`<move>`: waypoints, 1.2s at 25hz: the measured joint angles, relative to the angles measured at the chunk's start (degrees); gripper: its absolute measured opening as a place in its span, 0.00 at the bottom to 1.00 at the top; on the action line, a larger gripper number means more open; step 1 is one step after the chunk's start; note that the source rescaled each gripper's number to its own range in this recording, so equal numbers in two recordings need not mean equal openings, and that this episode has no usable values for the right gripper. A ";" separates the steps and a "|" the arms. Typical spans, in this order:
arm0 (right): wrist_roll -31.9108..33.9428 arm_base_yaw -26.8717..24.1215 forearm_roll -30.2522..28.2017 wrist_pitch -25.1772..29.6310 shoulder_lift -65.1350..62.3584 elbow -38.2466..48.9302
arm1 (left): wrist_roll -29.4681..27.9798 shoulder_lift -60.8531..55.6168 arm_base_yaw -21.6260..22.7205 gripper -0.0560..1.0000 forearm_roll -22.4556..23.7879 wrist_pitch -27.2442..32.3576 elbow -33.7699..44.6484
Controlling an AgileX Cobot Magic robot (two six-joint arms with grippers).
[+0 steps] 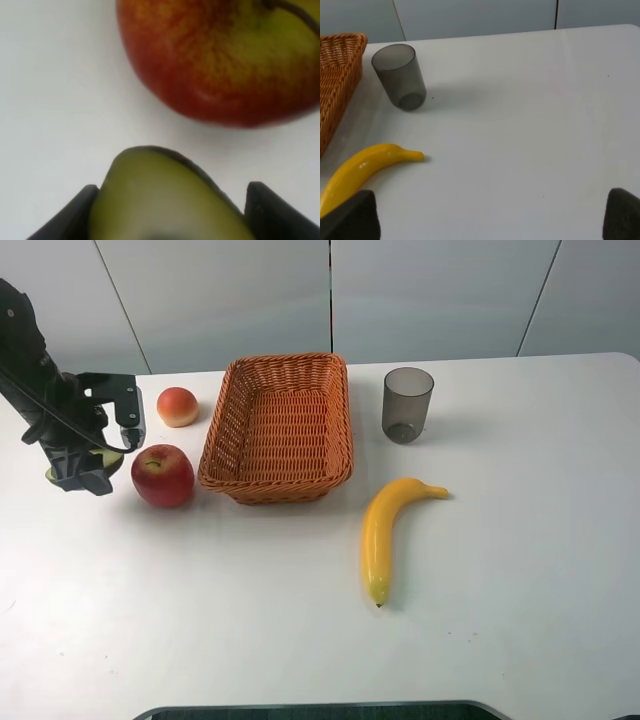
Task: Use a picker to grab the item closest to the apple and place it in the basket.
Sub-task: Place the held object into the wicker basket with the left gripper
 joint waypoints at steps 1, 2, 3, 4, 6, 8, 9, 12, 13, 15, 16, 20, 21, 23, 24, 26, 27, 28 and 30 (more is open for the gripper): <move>0.00 0.00 0.00 0.00 0.00 0.00 | 0.00 -0.43 0.00 0.06 0.00 0.93 0.00; 0.00 0.00 0.00 0.00 0.00 0.00 | 0.00 -0.84 0.00 0.06 0.00 1.70 0.00; 0.00 0.00 0.00 0.00 0.00 0.00 | 0.00 -1.12 0.00 0.06 0.00 2.69 0.00; 0.00 0.00 0.00 0.00 0.00 0.00 | 0.00 -1.55 0.00 0.06 0.00 3.56 0.00; 0.00 0.00 0.00 0.00 0.00 0.00 | 0.00 -2.26 0.00 0.06 0.00 4.54 0.00; 0.00 0.00 0.00 0.00 0.00 0.00 | 0.00 -3.22 0.00 0.06 -0.38 4.77 0.00; 0.00 0.00 0.00 0.00 0.00 0.00 | 0.00 -3.77 0.00 0.06 -0.99 4.77 0.00; 0.00 0.00 0.00 0.00 0.00 0.00 | 0.00 -5.43 0.00 0.06 -2.58 4.77 0.10; 0.00 0.00 0.00 0.00 0.00 0.00 | 0.00 -5.85 0.00 0.06 -2.93 4.77 0.10; 0.00 0.00 0.00 0.00 0.00 0.00 | 0.00 -6.67 0.00 0.06 -3.96 4.63 0.10; 0.00 0.00 0.00 0.00 0.00 0.00 | 0.00 -7.09 0.00 0.06 -4.40 4.63 0.10; 0.00 0.00 0.00 0.00 0.00 0.00 | 0.00 -8.00 -0.12 0.06 -7.40 4.01 0.10; 0.00 0.00 0.00 0.00 0.00 0.00 | 0.00 -8.23 -0.52 0.06 -7.86 3.73 0.10; 0.00 0.00 0.00 0.00 0.00 0.00 | 0.00 -8.33 -1.67 0.06 -8.23 3.13 0.10; 0.00 0.00 0.00 0.00 0.00 0.00 | -0.12 -8.33 -2.59 0.06 -8.32 2.67 0.10; 0.00 0.00 0.00 0.00 0.00 0.00 | -0.12 -8.33 -4.41 0.06 -8.58 1.38 0.10; 0.00 0.00 0.00 0.00 0.00 0.00 | -0.12 -8.33 -5.29 0.06 -8.97 0.71 0.10; 0.00 0.00 0.00 0.00 0.00 0.00 | -0.12 -8.33 -6.10 0.06 -9.45 -0.19 0.10; 0.00 0.00 0.00 0.00 0.00 0.00 | -0.24 -8.33 -7.49 0.06 -10.49 -1.95 0.10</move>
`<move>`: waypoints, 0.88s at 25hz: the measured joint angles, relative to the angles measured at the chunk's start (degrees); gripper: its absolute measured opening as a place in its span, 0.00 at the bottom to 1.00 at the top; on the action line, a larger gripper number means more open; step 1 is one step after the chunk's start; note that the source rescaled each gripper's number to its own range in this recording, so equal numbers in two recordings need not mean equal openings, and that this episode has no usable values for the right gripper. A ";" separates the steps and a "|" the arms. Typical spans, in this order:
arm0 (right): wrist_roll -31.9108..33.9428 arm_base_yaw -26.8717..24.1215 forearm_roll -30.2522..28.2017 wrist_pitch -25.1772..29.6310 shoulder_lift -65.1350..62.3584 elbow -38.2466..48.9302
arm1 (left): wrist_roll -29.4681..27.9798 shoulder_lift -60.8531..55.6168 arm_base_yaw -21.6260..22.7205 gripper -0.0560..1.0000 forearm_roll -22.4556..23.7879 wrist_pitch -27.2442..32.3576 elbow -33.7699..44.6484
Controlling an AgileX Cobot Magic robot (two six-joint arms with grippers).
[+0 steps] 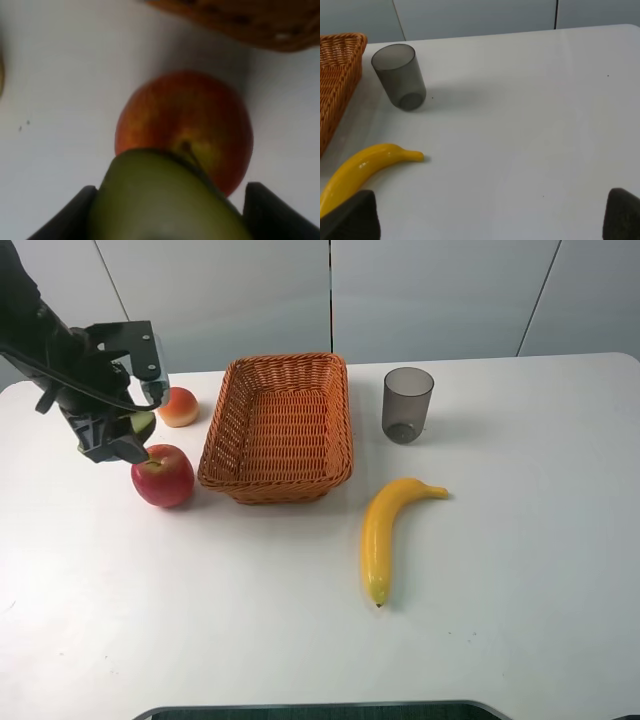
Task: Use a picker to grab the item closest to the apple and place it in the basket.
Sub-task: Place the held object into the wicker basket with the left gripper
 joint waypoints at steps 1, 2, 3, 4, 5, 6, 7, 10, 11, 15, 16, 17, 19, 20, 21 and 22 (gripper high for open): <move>0.00 0.00 0.00 0.00 0.00 0.00 | -0.68 0.00 -0.69 0.06 -0.63 -1.04 0.00; 0.00 0.00 0.00 0.00 0.00 0.00 | -1.73 0.00 -1.21 0.06 -1.11 -2.10 0.00; 0.00 0.00 0.00 0.00 0.00 0.00 | -2.85 0.00 -1.83 0.06 -1.39 -3.13 0.00; 0.00 0.00 0.00 0.00 0.00 0.00 | -4.05 0.00 -2.37 0.06 -1.70 -3.94 0.00; 0.00 0.00 0.00 0.00 0.00 0.00 | -4.87 0.00 -2.80 0.06 -2.19 -4.78 0.00; 0.00 0.00 0.00 0.00 0.00 0.00 | -5.41 0.00 -3.09 0.06 -2.75 -5.20 0.00; 0.00 0.00 0.00 0.00 0.00 0.00 | -5.93 0.00 -3.41 0.06 -3.09 -5.46 0.00; 0.00 0.00 0.00 0.00 0.00 0.00 | -7.17 0.00 -3.80 0.06 -5.47 -6.53 0.00; 0.00 0.00 0.00 0.00 0.00 0.00 | -7.39 0.00 -3.94 0.06 -6.26 -6.66 0.00; 0.00 0.00 0.00 0.00 0.00 0.00 | -7.97 0.00 -4.97 0.06 -8.31 -7.08 -0.11; 0.00 0.00 0.00 0.00 0.00 0.00 | -8.57 0.00 -5.53 0.06 -8.56 -7.08 -0.56; 0.00 0.00 0.00 0.00 0.00 0.00 | -9.28 0.11 -6.05 0.05 -8.56 -6.95 -1.21; 0.00 0.00 0.00 0.00 0.00 0.00 | -11.64 1.00 -7.37 0.05 -8.66 -6.68 -2.98; 0.00 0.00 0.00 0.00 0.00 0.00 | -12.99 1.70 -7.94 0.05 -8.78 -6.64 -4.07; 0.00 0.00 0.00 0.00 0.00 0.00 | -14.18 2.48 -8.69 0.05 -8.78 -6.53 -5.15; 0.00 0.00 0.00 0.00 0.00 0.00 | -15.74 3.32 -9.42 0.05 -8.78 -6.45 -6.09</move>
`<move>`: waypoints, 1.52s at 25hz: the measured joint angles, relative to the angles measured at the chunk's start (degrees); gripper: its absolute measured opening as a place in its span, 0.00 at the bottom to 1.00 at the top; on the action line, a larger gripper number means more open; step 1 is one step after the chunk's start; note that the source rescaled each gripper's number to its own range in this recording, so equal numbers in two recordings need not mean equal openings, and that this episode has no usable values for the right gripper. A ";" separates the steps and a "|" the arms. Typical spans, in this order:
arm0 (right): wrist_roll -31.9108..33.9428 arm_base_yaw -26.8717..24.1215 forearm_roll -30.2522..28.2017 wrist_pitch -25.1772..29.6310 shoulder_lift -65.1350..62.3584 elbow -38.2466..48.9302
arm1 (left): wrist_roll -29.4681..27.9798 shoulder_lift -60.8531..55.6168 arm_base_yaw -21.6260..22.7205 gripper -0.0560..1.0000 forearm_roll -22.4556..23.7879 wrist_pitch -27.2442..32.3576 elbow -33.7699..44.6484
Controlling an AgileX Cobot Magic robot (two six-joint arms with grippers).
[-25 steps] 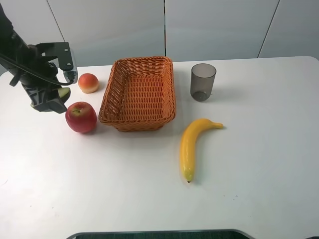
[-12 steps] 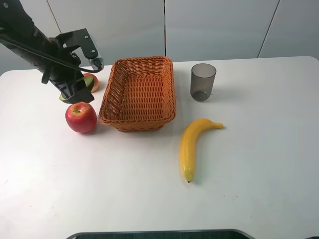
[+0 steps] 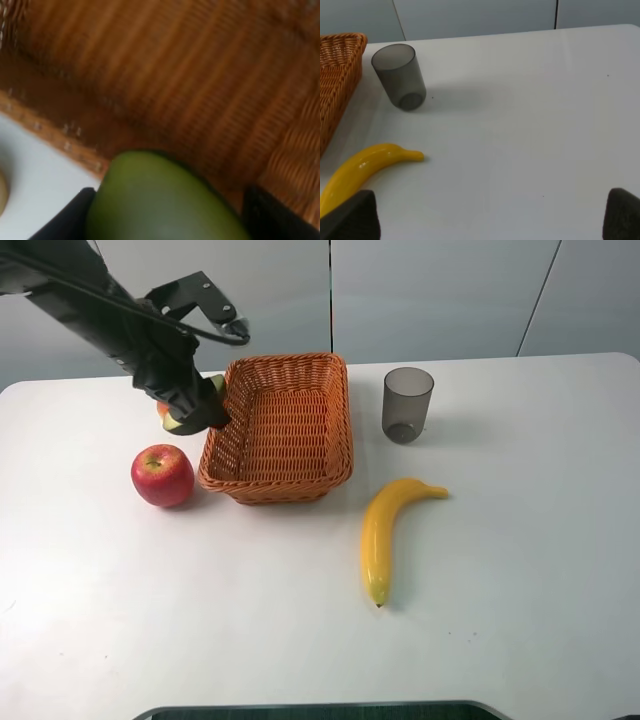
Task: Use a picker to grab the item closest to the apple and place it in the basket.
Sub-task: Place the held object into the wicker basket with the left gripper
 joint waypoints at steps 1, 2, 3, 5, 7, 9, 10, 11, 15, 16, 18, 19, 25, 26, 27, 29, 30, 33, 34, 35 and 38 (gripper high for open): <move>0.00 0.00 0.00 0.00 0.00 0.00 | -1.76 0.78 -0.68 0.05 0.00 0.05 -1.15; 0.00 0.00 0.00 0.00 0.00 0.00 | -3.52 1.75 -1.24 0.05 0.00 0.14 -2.35; 0.00 0.00 0.00 0.00 0.00 0.00 | -5.06 2.78 -1.80 0.05 0.00 0.18 -3.58; 0.00 0.00 0.00 0.00 0.00 0.00 | -8.53 4.73 -3.05 0.05 0.00 0.28 -5.61; 0.00 0.00 0.00 0.00 0.00 0.00 | -11.65 6.94 -4.02 0.05 0.00 0.28 -7.46; 0.00 0.00 0.00 0.00 0.00 0.00 | -16.07 8.90 -4.88 0.05 0.00 0.17 -9.25; 0.00 0.00 0.00 0.00 0.00 0.00 | -18.13 9.86 -5.34 0.05 0.00 -0.21 -9.96; 0.00 0.00 0.00 0.00 0.00 0.00 | -20.66 10.57 -5.76 0.05 0.00 -0.65 -10.41; 0.00 0.00 0.00 0.00 0.00 0.00 | -28.79 12.28 -6.71 0.05 1.30 -4.20 -11.21; 0.00 0.00 0.00 0.00 0.00 0.00 | -29.72 12.40 -6.81 0.05 1.72 -4.97 -11.21; 0.00 0.00 0.00 0.00 0.00 0.00 | -30.32 12.51 -6.94 0.05 2.35 -5.44 -11.30; 0.00 0.00 0.00 0.00 0.00 0.00 | -30.57 12.53 -6.94 0.05 2.60 -5.73 -11.42; 0.00 0.00 0.00 0.00 0.00 0.00 | -30.82 12.97 -6.94 0.05 4.52 -6.21 -11.42; 0.00 0.00 0.00 0.00 0.00 0.00 | -30.82 12.97 -6.94 0.05 4.52 -6.30 -11.42; 0.00 0.00 0.00 0.00 0.00 0.00 | -30.82 12.97 -6.94 0.05 4.62 -6.30 -11.42; 0.00 0.00 0.00 0.00 0.00 0.00 | -30.82 12.97 -6.94 0.50 4.75 -6.30 -11.42; 0.00 0.00 0.00 0.00 0.00 0.00 | -30.82 12.97 -6.94 0.78 4.75 -6.53 -11.42; 0.00 0.00 0.00 0.00 0.00 0.00 | -30.72 12.97 -7.04 0.94 6.45 -6.76 -11.42; 0.00 0.00 0.00 0.00 0.00 0.00 | -30.72 12.97 -7.04 0.95 6.84 -6.76 -11.42; 0.00 0.00 0.00 0.00 0.00 0.00 | -30.61 12.97 -7.04 0.95 7.08 -6.76 -11.42; 0.00 0.00 0.00 0.00 0.00 0.00 | -30.61 12.97 -7.04 0.96 7.81 -6.38 -11.42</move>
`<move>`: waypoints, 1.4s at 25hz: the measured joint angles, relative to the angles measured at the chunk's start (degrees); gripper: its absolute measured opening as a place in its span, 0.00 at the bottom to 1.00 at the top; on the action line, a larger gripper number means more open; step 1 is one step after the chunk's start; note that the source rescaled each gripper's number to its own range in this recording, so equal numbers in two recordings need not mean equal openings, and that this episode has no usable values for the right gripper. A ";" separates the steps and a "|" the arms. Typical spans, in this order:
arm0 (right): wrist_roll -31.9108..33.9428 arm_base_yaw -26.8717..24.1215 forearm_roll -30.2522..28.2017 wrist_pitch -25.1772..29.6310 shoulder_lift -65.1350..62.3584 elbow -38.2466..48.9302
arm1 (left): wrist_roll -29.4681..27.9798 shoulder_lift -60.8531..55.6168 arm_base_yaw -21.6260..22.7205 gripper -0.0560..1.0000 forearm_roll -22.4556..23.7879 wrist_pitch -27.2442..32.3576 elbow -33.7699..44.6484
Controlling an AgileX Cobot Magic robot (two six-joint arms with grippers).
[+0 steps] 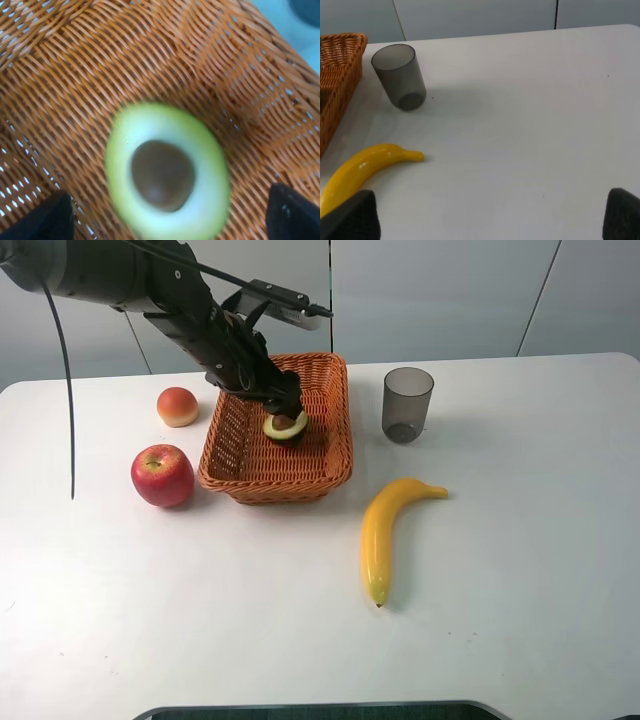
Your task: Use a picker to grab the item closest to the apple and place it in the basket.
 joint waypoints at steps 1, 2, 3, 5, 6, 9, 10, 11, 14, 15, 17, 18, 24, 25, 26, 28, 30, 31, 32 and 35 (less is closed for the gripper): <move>0.00 0.00 0.00 0.00 0.00 0.00 | 0.00 0.00 0.00 0.96 -0.01 0.03 0.00; 0.00 0.00 0.00 0.00 0.00 0.00 | 0.00 0.00 0.00 0.96 -0.01 0.03 0.00; 0.00 0.00 0.00 0.00 0.00 0.00 | 0.00 0.00 0.00 0.96 -0.01 0.13 0.00; 0.00 0.00 0.00 0.00 0.00 0.00 | 0.00 -0.23 0.00 0.96 -0.01 0.56 0.00; 0.00 0.00 0.00 0.00 0.00 0.00 | 0.00 -0.52 0.00 0.96 0.10 0.98 0.00; 0.00 0.00 0.00 0.00 0.00 0.00 | 0.00 -2.23 0.47 0.96 -0.01 3.33 0.00; 0.00 0.00 0.00 0.00 0.00 0.00 | 0.00 -3.12 0.61 0.96 -0.01 4.34 0.00; 0.00 0.00 0.00 0.00 0.00 0.00 | -0.13 -4.06 1.07 0.96 -0.01 5.35 0.00; 0.00 0.00 0.00 0.00 0.00 0.00 | -2.65 -6.77 2.17 0.96 1.54 7.99 0.00; 0.00 0.00 0.00 0.00 0.00 0.00 | -3.53 -7.78 2.69 0.96 2.16 9.19 0.00; 0.00 0.00 0.00 0.00 0.00 0.00 | -5.76 -9.70 4.09 0.96 3.89 11.76 0.00; 0.00 0.00 0.00 0.00 0.00 0.00 | -6.57 -10.73 4.79 0.96 4.68 13.45 0.00; 0.00 0.00 0.00 0.00 0.00 0.00 | -11.33 -18.20 10.36 0.96 7.25 21.41 4.47; 0.00 0.00 0.00 0.00 0.00 0.00 | -11.89 -19.95 11.39 0.96 7.54 21.66 6.46; 0.00 0.00 0.00 0.00 0.00 0.00 | -12.27 -21.72 12.67 0.96 7.68 21.84 8.22; 0.00 0.00 0.00 0.00 0.00 0.00 | -12.77 -25.39 15.08 0.96 8.05 21.84 12.56; 0.00 0.00 0.00 0.00 0.00 0.00 | -13.01 -29.72 17.70 0.96 8.88 21.52 16.27; 0.00 0.00 0.00 0.00 0.00 0.00 | -13.01 -31.57 18.86 0.96 8.88 21.52 18.03; 0.00 0.00 0.00 0.00 0.00 0.00 | -13.15 -33.86 19.78 0.96 8.88 21.42 19.50; 0.00 0.00 0.00 0.00 0.00 0.00 | -13.15 -40.17 22.20 0.96 9.18 21.30 22.49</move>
